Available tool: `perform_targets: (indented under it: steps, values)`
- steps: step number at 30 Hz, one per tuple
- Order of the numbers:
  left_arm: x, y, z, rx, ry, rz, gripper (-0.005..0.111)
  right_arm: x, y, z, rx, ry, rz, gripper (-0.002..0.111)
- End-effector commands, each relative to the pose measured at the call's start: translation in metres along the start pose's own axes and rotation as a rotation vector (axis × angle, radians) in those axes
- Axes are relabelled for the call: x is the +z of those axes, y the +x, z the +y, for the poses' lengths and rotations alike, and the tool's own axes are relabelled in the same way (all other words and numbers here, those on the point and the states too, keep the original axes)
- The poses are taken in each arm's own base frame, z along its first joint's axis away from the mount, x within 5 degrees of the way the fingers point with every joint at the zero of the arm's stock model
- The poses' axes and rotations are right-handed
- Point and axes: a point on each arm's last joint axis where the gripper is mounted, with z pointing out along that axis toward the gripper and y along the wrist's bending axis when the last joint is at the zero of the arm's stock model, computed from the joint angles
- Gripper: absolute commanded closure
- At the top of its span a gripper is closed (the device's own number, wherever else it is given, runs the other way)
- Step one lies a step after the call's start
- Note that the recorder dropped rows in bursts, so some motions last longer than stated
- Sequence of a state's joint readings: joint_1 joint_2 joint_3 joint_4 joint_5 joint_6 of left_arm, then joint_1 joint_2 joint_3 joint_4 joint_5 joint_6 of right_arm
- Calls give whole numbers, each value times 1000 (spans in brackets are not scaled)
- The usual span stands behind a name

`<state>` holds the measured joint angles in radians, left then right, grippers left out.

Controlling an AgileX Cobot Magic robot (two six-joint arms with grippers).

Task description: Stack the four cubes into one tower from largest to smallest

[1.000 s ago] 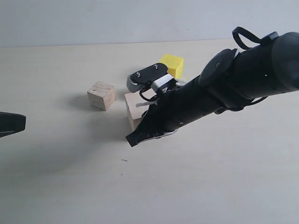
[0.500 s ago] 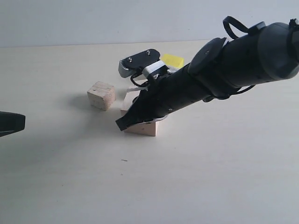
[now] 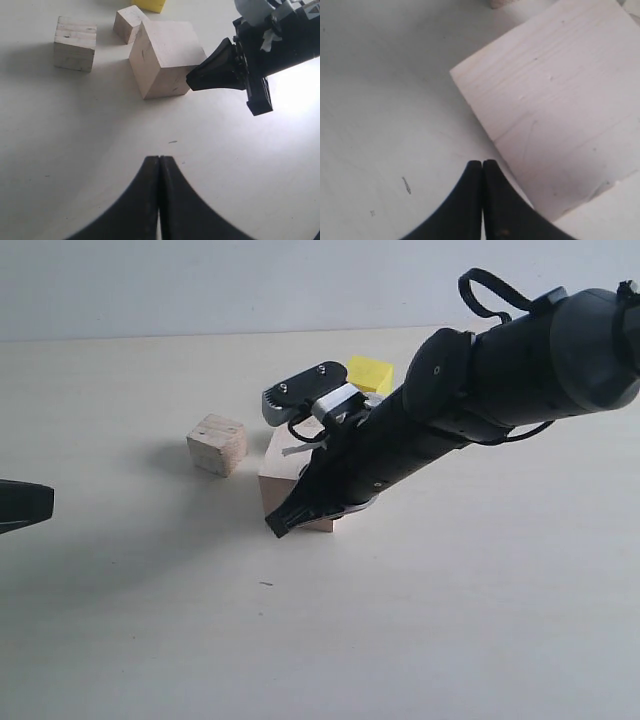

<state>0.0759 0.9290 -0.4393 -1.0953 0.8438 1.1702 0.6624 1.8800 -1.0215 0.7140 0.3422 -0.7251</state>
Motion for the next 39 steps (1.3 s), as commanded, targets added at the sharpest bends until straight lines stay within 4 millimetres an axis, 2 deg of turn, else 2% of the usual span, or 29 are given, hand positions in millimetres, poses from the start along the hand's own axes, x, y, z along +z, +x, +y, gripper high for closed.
perform_targets:
  steps: [1, 20, 28, 32, 35, 39]
  values:
    - [0, -3, -1, 3, 2, -9, 107, -1, -1, -1, 3, 12, 3, 108]
    - [0, -3, -1, 3, 2, -9, 107, -1, 1, -9, 55, 103, 30, 108]
    - [0, -3, -1, 3, 2, -9, 107, -9, -2, -7, 55, 99, 16, 108]
    - [0, -3, -1, 3, 2, -9, 107, -21, -1, -2, 69, 72, 47, 108]
    - [0, -3, -1, 3, 2, -9, 107, -41, -8, 3, 84, 63, 9, 108]
    - [0, -3, -1, 3, 2, -9, 107, -45, -9, 4, 82, 61, 3, 108]
